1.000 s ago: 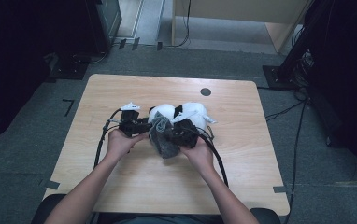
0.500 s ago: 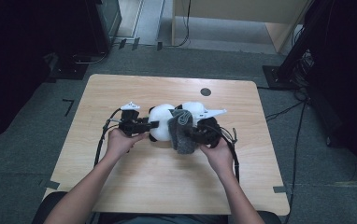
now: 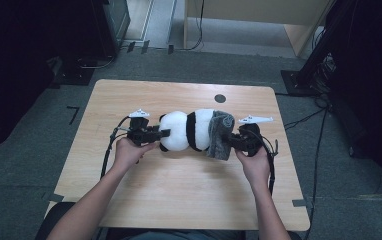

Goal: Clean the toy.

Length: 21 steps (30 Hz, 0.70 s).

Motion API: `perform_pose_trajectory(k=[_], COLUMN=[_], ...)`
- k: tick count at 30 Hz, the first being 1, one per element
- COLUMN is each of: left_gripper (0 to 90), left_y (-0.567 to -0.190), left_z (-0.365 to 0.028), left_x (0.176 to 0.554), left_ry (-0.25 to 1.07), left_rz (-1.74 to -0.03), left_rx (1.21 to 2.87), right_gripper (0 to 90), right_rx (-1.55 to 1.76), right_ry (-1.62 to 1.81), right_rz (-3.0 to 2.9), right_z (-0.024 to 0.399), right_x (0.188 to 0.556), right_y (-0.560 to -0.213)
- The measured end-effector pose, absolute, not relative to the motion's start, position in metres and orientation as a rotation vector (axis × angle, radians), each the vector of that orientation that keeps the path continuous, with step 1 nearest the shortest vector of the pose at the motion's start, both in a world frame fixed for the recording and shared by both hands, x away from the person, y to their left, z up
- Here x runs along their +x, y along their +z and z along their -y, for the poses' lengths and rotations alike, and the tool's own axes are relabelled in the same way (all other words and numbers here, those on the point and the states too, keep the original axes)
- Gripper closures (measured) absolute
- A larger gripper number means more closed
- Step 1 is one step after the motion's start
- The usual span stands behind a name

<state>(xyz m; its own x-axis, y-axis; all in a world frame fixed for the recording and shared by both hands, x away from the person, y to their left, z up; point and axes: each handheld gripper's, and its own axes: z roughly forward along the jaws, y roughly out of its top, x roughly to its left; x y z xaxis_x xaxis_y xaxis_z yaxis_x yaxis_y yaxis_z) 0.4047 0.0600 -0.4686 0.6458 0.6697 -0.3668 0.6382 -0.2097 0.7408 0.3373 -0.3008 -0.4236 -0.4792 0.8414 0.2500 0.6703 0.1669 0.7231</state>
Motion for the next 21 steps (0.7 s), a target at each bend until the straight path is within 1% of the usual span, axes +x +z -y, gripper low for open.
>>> perform_pose_trajectory(k=[3,6,11,15,21], left_gripper=[54.1,54.1,54.1,54.1,54.4], left_y=[-0.469,-0.469,-0.468,-0.468,-0.466], left_z=[-0.061,-0.060,-0.060,-0.060,-0.059], left_x=[0.405,0.404,0.405,0.404,0.404], left_ry=[0.037,0.040,0.037,0.038,0.039], left_rz=[-1.038,-1.038,-1.041,-1.041,-1.047], left_rx=[1.903,1.903,1.908,1.912,1.919], right_gripper=[78.6,78.6,78.6,78.6,78.6], right_rx=[1.453,1.392,1.274,1.209,1.135], right_ry=[1.237,1.277,1.344,1.363,1.289], right_rz=[-2.225,-2.233,-2.325,-2.438,-2.598], right_z=[0.301,0.292,0.260,0.226,0.175], right_x=[0.335,0.329,0.322,0.322,0.331], right_y=[-0.414,-0.400,-0.389,-0.398,-0.429])
